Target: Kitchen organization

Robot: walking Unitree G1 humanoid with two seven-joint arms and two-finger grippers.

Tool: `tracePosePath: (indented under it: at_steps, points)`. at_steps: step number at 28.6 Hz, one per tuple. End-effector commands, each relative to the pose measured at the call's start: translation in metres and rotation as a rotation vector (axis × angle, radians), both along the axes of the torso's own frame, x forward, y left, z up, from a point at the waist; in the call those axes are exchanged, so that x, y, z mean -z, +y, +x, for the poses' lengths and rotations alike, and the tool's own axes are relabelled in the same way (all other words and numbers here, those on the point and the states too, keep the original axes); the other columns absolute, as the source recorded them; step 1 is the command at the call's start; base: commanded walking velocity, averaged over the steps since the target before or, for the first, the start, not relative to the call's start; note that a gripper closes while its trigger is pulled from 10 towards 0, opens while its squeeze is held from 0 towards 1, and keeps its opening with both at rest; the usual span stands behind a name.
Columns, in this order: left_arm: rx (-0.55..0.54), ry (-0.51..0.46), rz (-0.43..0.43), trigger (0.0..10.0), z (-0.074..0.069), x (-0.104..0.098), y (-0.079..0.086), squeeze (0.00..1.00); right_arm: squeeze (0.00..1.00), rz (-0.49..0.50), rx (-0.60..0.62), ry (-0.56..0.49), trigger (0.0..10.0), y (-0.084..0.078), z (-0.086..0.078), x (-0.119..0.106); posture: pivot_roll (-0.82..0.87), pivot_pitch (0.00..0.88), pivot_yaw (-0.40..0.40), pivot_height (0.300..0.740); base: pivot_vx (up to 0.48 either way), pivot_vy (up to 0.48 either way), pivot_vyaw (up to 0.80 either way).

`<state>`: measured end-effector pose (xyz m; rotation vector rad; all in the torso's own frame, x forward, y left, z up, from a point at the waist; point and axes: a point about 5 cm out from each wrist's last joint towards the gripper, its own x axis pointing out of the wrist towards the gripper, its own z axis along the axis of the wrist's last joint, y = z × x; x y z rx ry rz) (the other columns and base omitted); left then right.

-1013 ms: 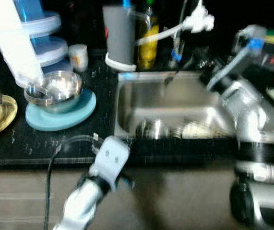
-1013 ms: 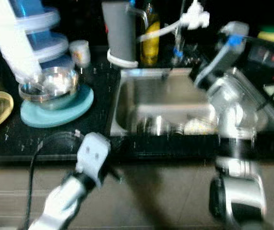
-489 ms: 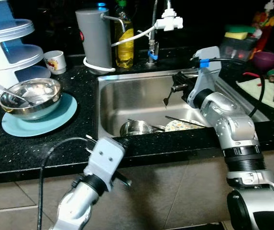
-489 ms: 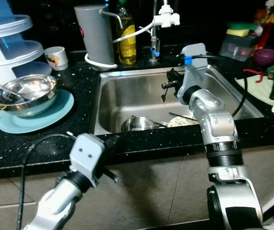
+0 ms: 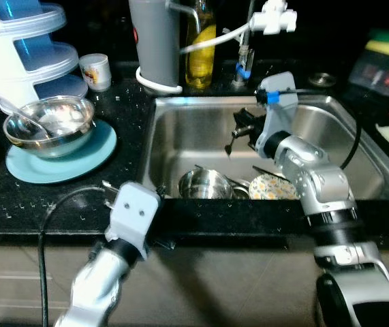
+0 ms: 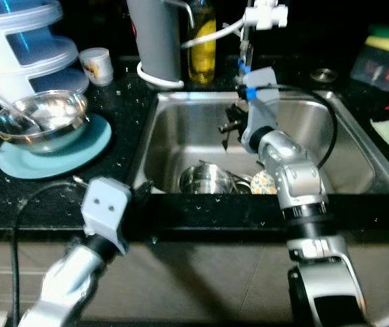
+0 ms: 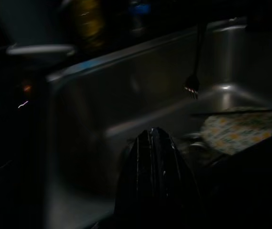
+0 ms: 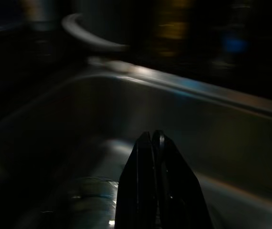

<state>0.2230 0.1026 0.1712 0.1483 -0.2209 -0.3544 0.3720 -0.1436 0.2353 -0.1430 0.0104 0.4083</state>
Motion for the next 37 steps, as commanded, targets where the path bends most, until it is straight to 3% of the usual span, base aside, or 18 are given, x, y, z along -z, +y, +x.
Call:
tracePosePath:
  at_steps: [1, 6, 7, 9, 10, 18, 19, 20, 21, 22, 37]
  points:
    - [-0.032, 0.016, 0.025, 10.0, 0.001, 0.003, 0.005, 0.0, 0.0, -0.024, -0.029, -0.032, 10.0, 0.007, -0.002, -0.004, 0.06, 0.0, -0.013, 0.74, 0.0, 0.0, 0.0]
    - [-0.063, 0.031, 0.052, 10.0, -0.001, 0.007, 0.007, 0.0, 0.0, -0.059, -0.088, -0.044, 10.0, 0.026, -0.005, 0.001, 0.06, 0.0, -0.013, 0.74, 0.0, 0.0, 0.0]
    - [-0.064, 0.031, 0.059, 10.0, -0.001, 0.007, 0.007, 0.0, 0.86, -0.048, -0.105, -0.039, 10.0, 0.029, -0.006, 0.002, 0.06, 0.0, -0.013, 0.74, 0.0, 0.0, 0.0]
    - [-0.064, 0.031, 0.059, 10.0, -0.001, 0.007, 0.007, 0.0, 0.86, -0.048, -0.105, -0.039, 10.0, 0.029, -0.006, 0.002, 0.06, 0.0, -0.013, 0.74, 0.0, 0.0, 0.0]
    - [-0.07, 0.024, 0.068, 10.0, -0.002, 0.006, 0.006, 0.0, 1.0, -0.043, -0.14, -0.032, 10.0, 0.038, -0.009, 0.005, 0.06, 0.0, -0.016, 0.74, 0.0, 0.0, 0.0]
    - [-0.102, 0.005, 0.084, 10.0, 0.0, 0.002, 0.008, 0.0, 1.0, -0.034, -0.15, -0.024, 10.0, 0.043, -0.01, 0.009, 0.06, 0.0, -0.017, 0.74, 0.0, 0.0, 0.0]
    - [-0.105, -0.002, 0.087, 10.0, 0.0, 0.001, 0.008, 0.0, 0.42, -0.018, -0.145, -0.024, 10.0, 0.042, -0.01, 0.008, 0.06, 0.0, -0.015, 0.74, 0.0, 0.0, 0.0]
    - [-0.108, -0.006, 0.089, 10.0, 0.001, 0.0, 0.008, 0.0, 0.11, -0.004, -0.141, -0.022, 10.0, 0.041, -0.01, 0.008, 0.06, 0.0, -0.015, 0.74, 0.0, 0.0, 0.0]
    - [-0.108, -0.006, 0.089, 10.0, 0.001, 0.0, 0.008, 0.0, 0.11, -0.004, -0.141, -0.022, 10.0, 0.041, -0.01, 0.008, 0.06, 0.0, -0.015, 0.74, 0.0, 0.0, 0.0]
    - [-0.11, -0.009, 0.092, 10.0, 0.001, -0.001, 0.007, 0.0, 0.0, 0.009, -0.139, -0.021, 10.0, 0.04, -0.009, 0.007, 0.06, 0.0, -0.015, 0.74, 0.0, 0.0, 0.0]
    - [-0.116, -0.006, 0.117, 10.0, 0.001, -0.002, 0.006, 0.0, 0.0, 0.083, -0.136, -0.015, 10.0, 0.041, -0.01, 0.011, 0.06, 0.0, -0.014, 0.74, -0.243, 0.0, 0.0]
